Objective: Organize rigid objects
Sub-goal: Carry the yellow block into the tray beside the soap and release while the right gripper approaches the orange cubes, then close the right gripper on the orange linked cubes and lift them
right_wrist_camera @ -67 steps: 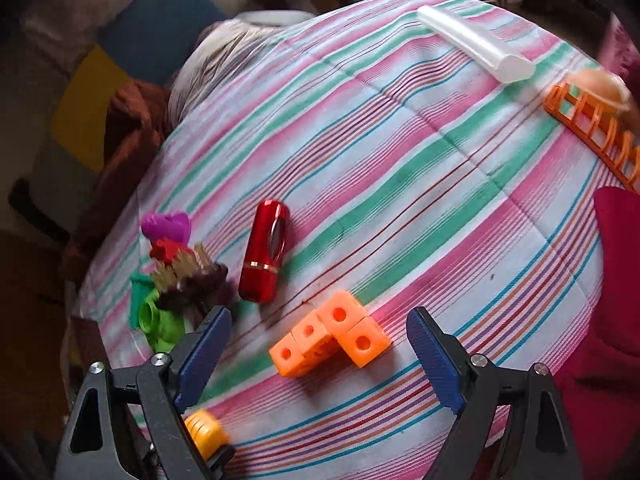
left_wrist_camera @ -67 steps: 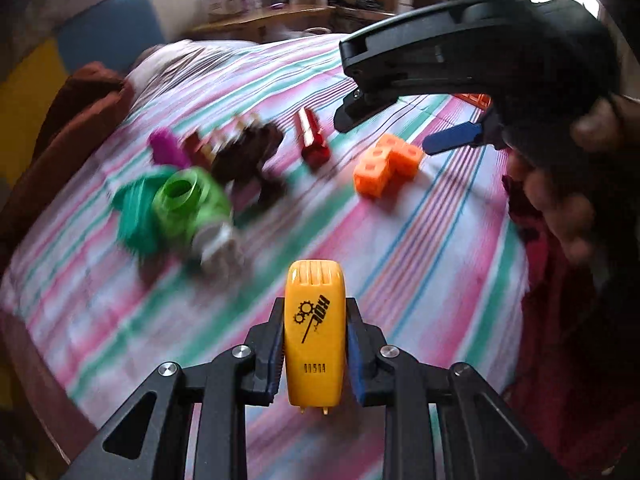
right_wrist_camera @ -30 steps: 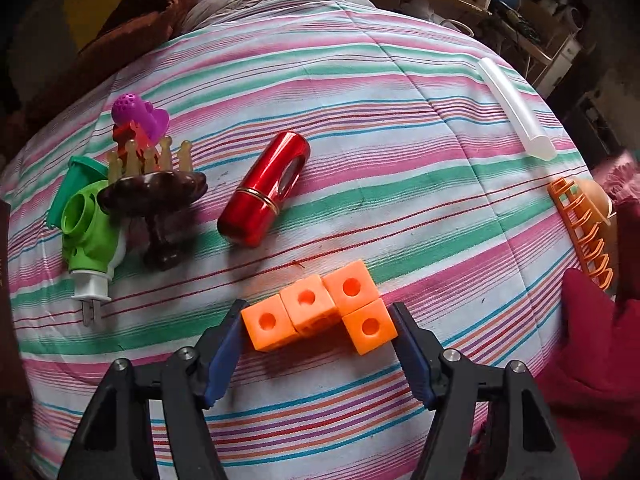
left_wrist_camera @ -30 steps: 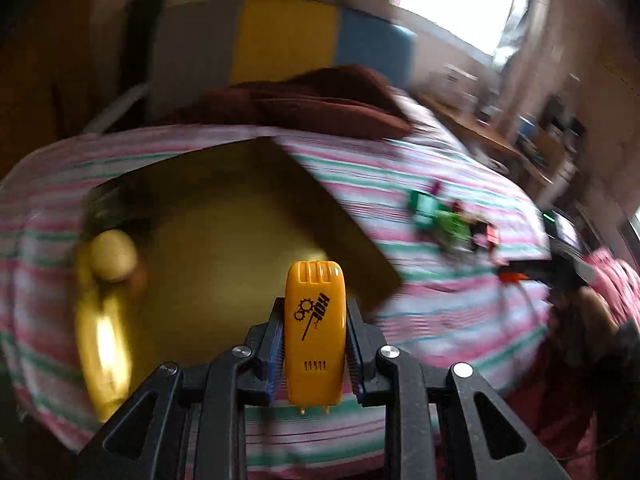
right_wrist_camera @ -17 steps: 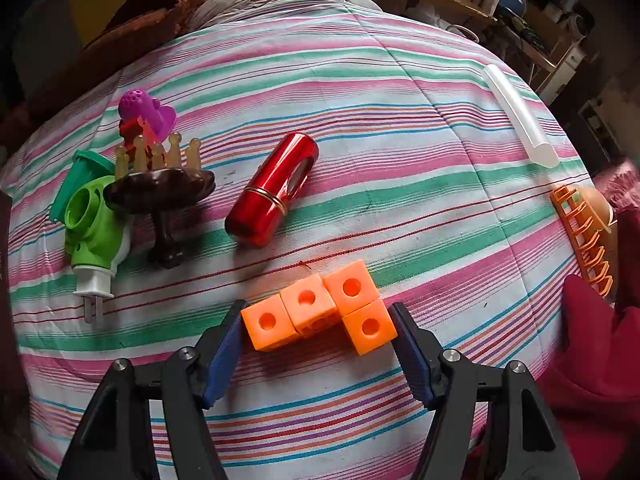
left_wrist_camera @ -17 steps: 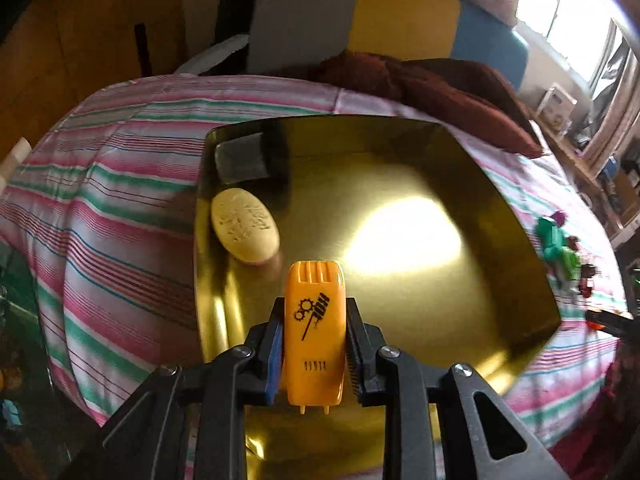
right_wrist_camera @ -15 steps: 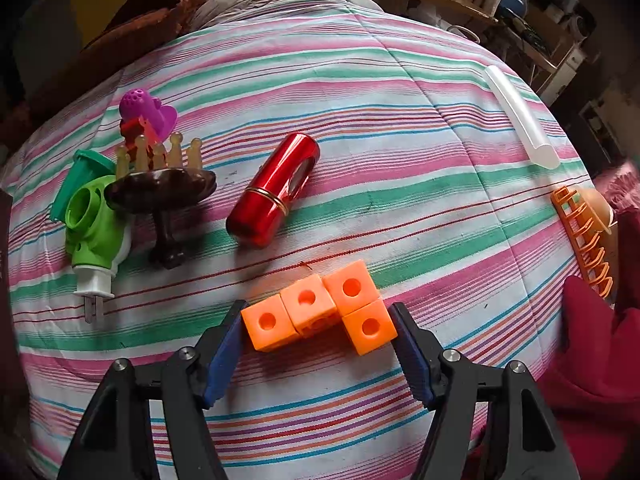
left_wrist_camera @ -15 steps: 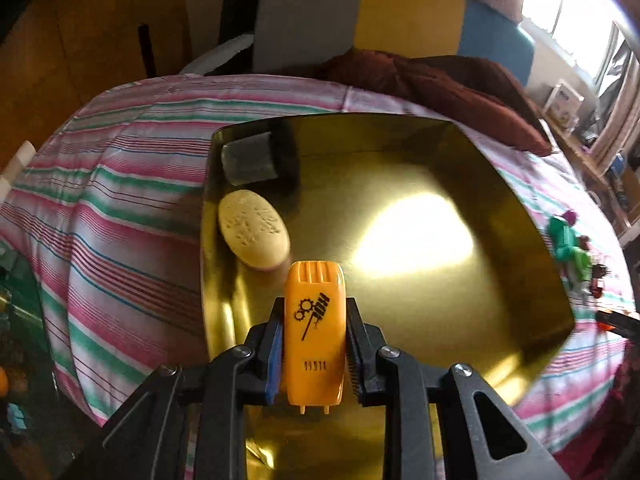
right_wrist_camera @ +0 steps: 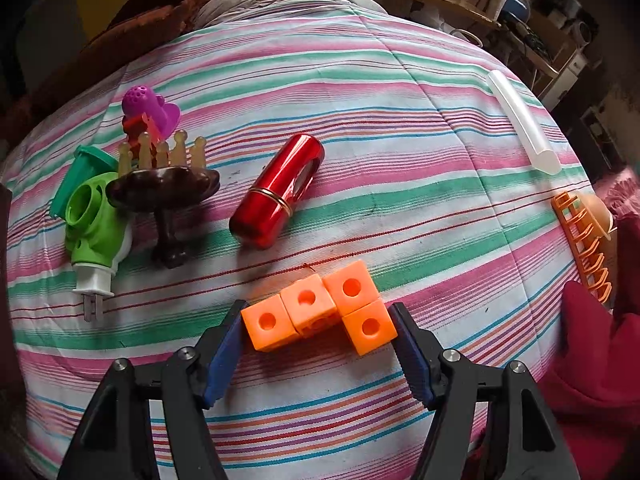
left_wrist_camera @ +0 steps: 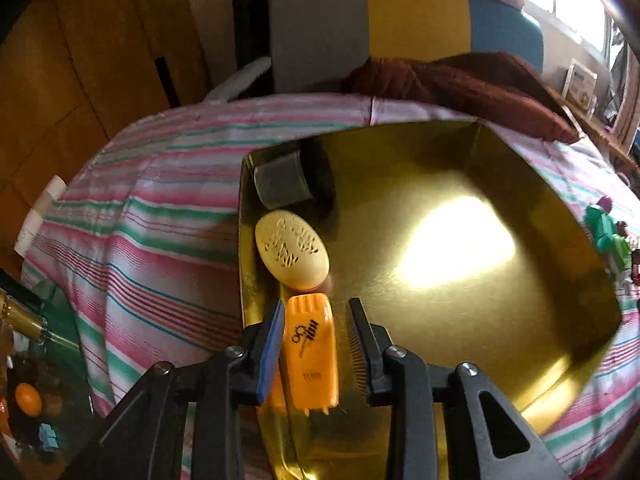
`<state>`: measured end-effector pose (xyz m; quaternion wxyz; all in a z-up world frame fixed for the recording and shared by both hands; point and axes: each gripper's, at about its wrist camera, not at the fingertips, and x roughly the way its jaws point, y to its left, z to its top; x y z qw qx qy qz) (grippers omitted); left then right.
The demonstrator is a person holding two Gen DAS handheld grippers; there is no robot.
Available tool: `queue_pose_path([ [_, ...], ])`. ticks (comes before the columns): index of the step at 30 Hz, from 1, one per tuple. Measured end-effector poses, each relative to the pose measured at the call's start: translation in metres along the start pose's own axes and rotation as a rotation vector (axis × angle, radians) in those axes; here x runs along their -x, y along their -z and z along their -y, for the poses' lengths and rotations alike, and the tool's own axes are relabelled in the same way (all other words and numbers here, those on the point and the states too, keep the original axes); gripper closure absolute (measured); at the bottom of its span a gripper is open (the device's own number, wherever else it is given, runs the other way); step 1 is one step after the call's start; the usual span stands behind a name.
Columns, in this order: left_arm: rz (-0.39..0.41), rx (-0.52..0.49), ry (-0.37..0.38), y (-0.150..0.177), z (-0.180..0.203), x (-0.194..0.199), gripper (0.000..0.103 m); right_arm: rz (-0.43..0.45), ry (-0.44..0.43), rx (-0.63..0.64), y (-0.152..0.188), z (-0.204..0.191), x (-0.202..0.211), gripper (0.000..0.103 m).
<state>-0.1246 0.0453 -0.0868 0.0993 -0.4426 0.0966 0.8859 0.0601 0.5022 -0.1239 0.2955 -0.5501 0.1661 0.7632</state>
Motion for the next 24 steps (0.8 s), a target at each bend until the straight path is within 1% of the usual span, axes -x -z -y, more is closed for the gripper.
queue_pose_path([
  [4, 0.054, 0.031, 0.03, 0.007, -0.004, 0.027, 0.071, 0.003, -0.002, -0.004, 0.001, 0.002, 0.004, 0.033],
  [5, 0.068, 0.042, 0.039, 0.01, -0.005, 0.036, 0.071, 0.004, -0.001, -0.005, -0.004, -0.016, 0.002, 0.033],
  [8, 0.085, 0.05, 0.058, 0.014, -0.008, 0.049, 0.071, 0.006, 0.001, -0.003, -0.002, -0.013, 0.006, 0.033],
  [10, 0.086, 0.048, 0.07, 0.019, -0.008, 0.06, 0.071, 0.008, -0.002, -0.005, 0.003, -0.012, 0.009, 0.033],
  [11, 0.087, 0.045, 0.07, 0.021, -0.007, 0.063, 0.071, 0.009, -0.01, -0.002, -0.002, -0.008, 0.006, 0.033],
  [12, 0.091, 0.042, 0.068, 0.023, -0.007, 0.067, 0.071, 0.009, -0.018, 0.004, -0.015, 0.006, -0.008, 0.033],
  [15, 0.086, 0.05, 0.071, 0.03, -0.01, 0.072, 0.071, 0.01, -0.032, 0.048, -0.012, -0.003, -0.007, 0.033],
  [17, 0.081, 0.062, 0.078, 0.033, -0.012, 0.075, 0.071, 0.013, -0.029, 0.069, -0.016, -0.016, -0.011, 0.033],
  [21, 0.086, 0.071, 0.075, 0.038, -0.016, 0.08, 0.071, 0.016, -0.025, 0.07, -0.017, -0.022, -0.012, 0.033],
  [24, 0.087, 0.08, 0.073, 0.04, -0.021, 0.081, 0.071, 0.036, -0.018, 0.066, -0.016, -0.026, -0.006, 0.033],
])
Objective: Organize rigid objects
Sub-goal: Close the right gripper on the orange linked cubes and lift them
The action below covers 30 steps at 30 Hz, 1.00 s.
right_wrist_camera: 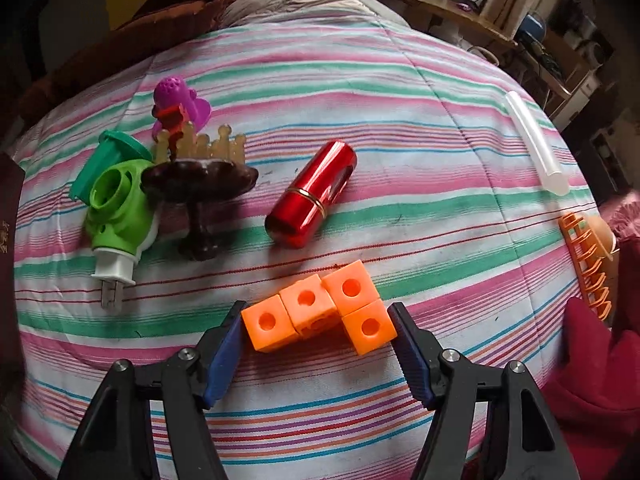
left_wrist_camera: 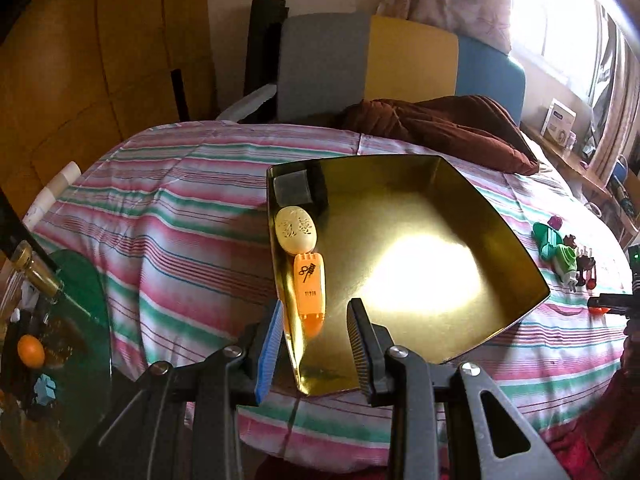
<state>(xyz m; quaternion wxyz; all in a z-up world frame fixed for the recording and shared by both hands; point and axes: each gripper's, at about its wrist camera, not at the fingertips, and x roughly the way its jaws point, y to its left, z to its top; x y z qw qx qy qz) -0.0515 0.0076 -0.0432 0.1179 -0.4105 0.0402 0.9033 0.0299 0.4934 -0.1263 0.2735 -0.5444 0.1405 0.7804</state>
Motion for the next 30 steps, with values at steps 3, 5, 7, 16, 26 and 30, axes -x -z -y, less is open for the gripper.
queue_pose_path([
  [3, 0.002, 0.01, 0.0, 0.001, -0.005, 0.003, 0.071, 0.086, -0.052, -0.023, 0.0, 0.002, 0.025, 0.033],
  [5, 0.002, 0.009, -0.006, 0.002, -0.008, 0.003, 0.071, 0.136, -0.094, -0.022, -0.004, 0.001, 0.042, 0.033],
  [7, 0.004, 0.014, -0.005, 0.004, -0.01, 0.004, 0.071, 0.173, -0.153, 0.006, -0.001, -0.009, 0.059, 0.033],
  [16, -0.02, 0.075, -0.015, 0.009, -0.03, -0.003, 0.071, 0.281, -0.407, 0.249, 0.005, -0.114, 0.119, 0.033],
  [26, -0.011, 0.189, -0.1, 0.016, -0.083, 0.001, 0.071, 0.14, -0.628, 0.632, 0.067, -0.308, 0.125, 0.033],
  [30, -0.021, 0.216, -0.116, 0.022, -0.096, -0.001, 0.071, 0.068, -0.647, 0.723, 0.098, -0.367, 0.11, 0.033],
])
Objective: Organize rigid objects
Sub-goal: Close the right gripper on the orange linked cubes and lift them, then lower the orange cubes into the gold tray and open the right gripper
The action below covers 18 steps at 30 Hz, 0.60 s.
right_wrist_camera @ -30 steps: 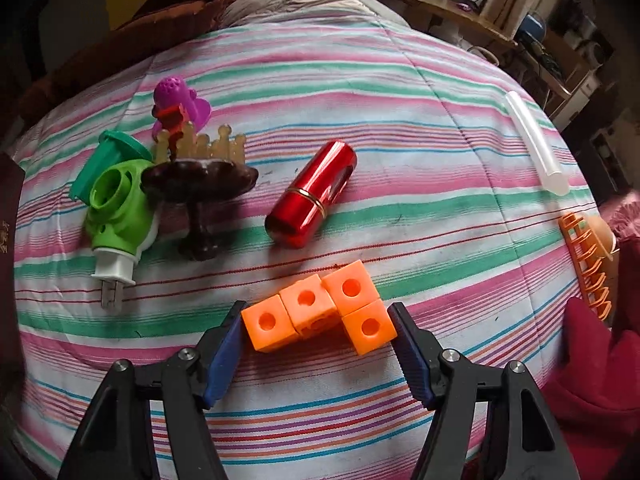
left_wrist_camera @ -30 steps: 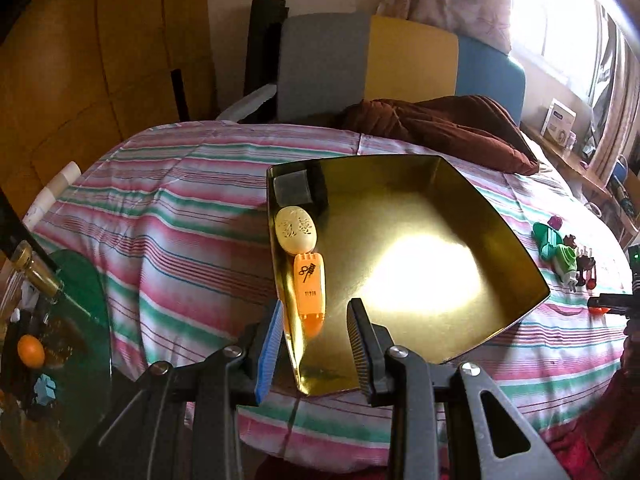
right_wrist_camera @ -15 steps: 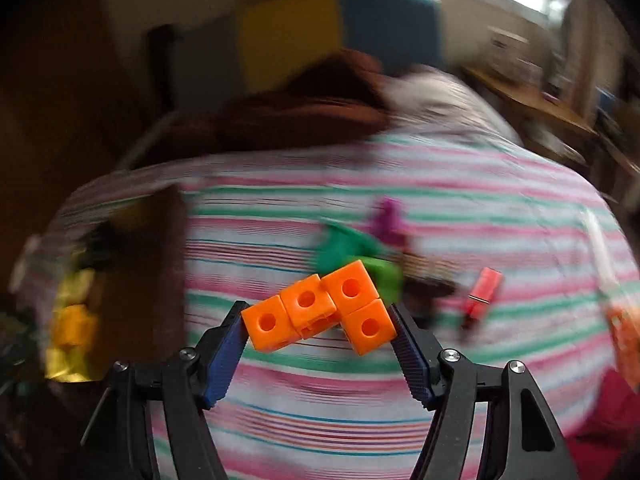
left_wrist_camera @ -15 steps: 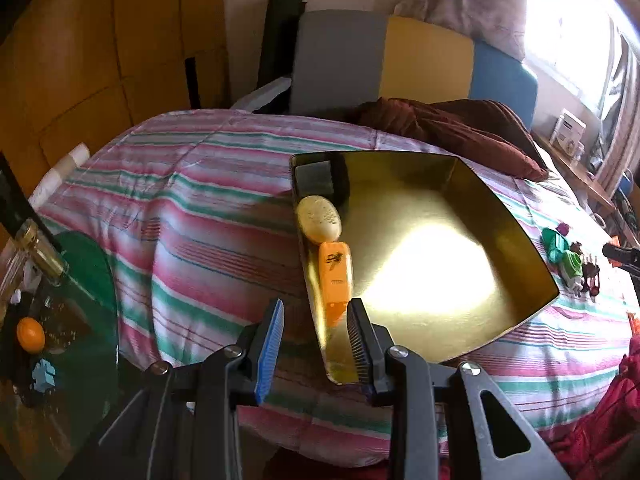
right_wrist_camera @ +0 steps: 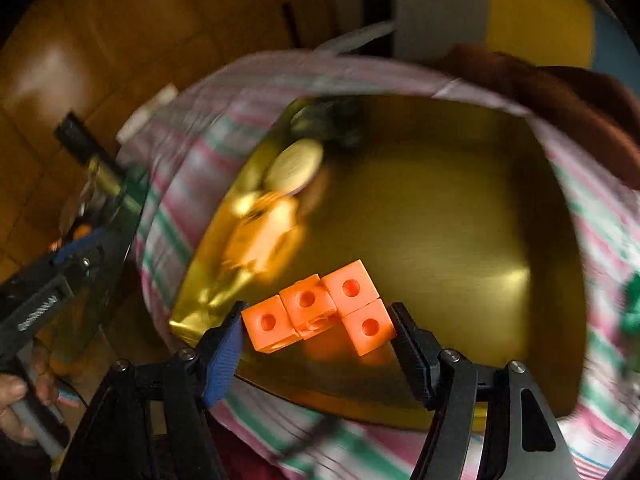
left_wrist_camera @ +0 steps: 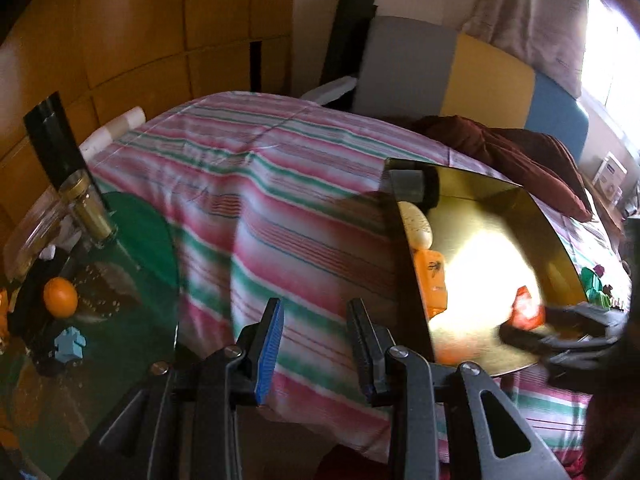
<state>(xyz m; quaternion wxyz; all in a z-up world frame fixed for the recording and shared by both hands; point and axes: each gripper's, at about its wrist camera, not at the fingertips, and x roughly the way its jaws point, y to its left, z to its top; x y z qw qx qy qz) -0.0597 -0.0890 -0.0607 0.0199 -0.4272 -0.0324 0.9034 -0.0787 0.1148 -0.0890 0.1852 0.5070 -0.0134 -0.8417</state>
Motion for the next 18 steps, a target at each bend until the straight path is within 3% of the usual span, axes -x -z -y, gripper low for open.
queue_pose_path([
  [6, -0.012, 0.004, 0.006, 0.003, -0.003, -0.006, 0.071, -0.06, -0.03, 0.003, -0.002, -0.026, -0.047, 0.031],
  [18, -0.001, -0.047, 0.017, 0.006, 0.013, 0.0, 0.071, 0.004, -0.088, -0.052, 0.002, -0.024, -0.032, 0.021],
])
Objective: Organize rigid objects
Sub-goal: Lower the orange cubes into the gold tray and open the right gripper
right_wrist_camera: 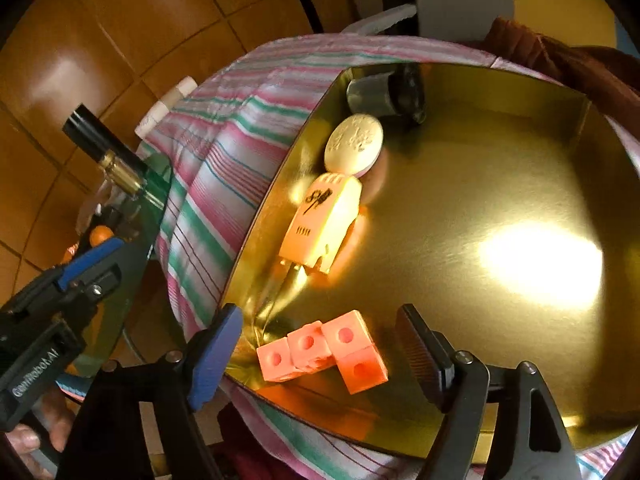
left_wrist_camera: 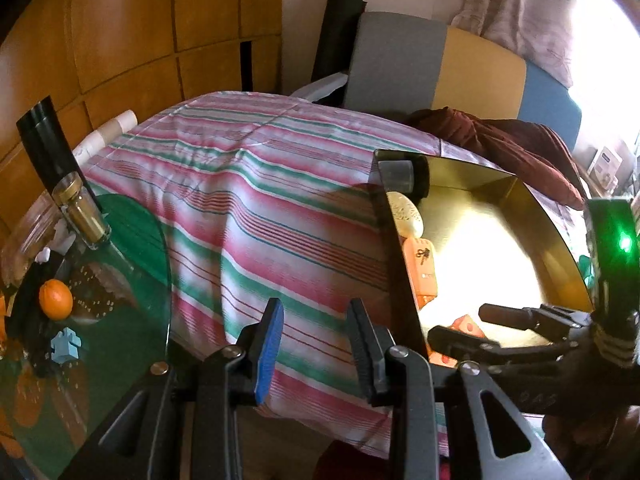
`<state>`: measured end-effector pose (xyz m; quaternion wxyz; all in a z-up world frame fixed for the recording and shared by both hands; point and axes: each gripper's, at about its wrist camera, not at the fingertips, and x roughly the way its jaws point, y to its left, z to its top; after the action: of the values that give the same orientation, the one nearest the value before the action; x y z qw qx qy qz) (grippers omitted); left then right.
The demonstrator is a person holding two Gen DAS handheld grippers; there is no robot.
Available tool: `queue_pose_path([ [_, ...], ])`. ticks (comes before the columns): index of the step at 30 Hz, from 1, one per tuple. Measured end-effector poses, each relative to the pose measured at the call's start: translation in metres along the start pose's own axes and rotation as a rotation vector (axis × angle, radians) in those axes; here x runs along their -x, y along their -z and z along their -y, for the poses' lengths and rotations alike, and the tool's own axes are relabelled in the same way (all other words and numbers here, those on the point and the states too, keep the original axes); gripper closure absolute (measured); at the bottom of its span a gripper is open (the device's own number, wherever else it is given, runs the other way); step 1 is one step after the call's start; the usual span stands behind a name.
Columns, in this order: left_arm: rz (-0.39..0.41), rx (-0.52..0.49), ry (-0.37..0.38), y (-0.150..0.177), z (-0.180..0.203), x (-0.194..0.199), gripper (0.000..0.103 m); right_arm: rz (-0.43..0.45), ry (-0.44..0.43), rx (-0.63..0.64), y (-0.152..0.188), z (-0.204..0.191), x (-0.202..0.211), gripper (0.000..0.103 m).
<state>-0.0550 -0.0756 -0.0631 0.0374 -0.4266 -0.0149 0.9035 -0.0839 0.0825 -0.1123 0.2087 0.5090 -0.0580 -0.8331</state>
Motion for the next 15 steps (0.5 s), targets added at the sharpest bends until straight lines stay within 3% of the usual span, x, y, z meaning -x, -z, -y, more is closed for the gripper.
queue_pose_path([
  [15, 0.038, -0.15, 0.066, -0.003, 0.054, 0.02, 0.071, 0.222, 0.169, -0.066, 0.013, 0.061, 0.104, 0.016],
])
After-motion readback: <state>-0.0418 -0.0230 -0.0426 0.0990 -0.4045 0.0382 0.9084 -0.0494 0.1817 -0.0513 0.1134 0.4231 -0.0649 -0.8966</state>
